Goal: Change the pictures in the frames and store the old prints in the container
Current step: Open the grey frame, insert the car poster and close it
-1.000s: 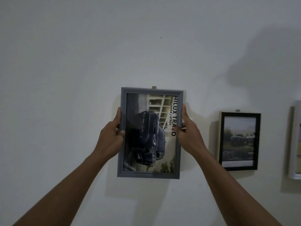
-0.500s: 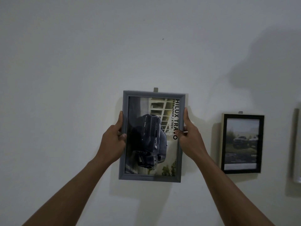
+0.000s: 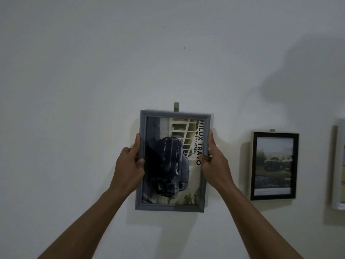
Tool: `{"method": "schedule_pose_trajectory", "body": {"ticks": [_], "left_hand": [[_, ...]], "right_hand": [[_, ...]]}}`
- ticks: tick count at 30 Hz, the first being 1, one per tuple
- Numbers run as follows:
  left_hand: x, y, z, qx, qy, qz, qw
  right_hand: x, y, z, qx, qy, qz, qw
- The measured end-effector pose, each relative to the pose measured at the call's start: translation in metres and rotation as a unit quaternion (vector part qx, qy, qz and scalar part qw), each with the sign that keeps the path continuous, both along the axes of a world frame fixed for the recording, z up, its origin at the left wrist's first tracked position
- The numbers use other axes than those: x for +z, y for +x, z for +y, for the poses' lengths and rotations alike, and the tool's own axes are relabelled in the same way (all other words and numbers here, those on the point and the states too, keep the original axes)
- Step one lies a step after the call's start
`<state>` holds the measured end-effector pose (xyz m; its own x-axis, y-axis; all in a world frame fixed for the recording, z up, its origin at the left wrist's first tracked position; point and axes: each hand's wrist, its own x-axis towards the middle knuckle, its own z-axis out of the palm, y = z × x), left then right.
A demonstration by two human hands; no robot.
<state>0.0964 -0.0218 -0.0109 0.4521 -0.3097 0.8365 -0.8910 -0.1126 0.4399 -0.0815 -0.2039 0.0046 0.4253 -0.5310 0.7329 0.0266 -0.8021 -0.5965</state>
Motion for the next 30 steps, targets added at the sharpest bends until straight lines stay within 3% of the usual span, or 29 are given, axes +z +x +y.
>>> {"method": "schedule_pose_trajectory", "body": {"ticks": [5,11,19,24,30], "left_hand": [[-0.001,-0.005,-0.005,0.000,-0.013,0.007,1.000],[-0.002,-0.008,-0.009,-0.005,-0.033,0.008,0.999],[-0.006,-0.009,-0.010,-0.001,-0.045,-0.002,0.999],[-0.008,-0.004,-0.009,0.039,-0.022,-0.046,0.998],[-0.006,-0.002,-0.004,0.080,0.000,-0.095,0.992]], "right_hand": [[-0.001,0.003,-0.001,-0.044,-0.021,-0.012,0.999],[-0.010,0.007,0.001,-0.064,-0.035,-0.089,0.993],[-0.014,0.013,-0.004,-0.213,-0.129,-0.023,0.968],[-0.023,0.014,-0.018,-0.141,-0.140,0.035,0.980],[-0.026,0.013,-0.024,-0.130,-0.145,0.035,0.980]]}}
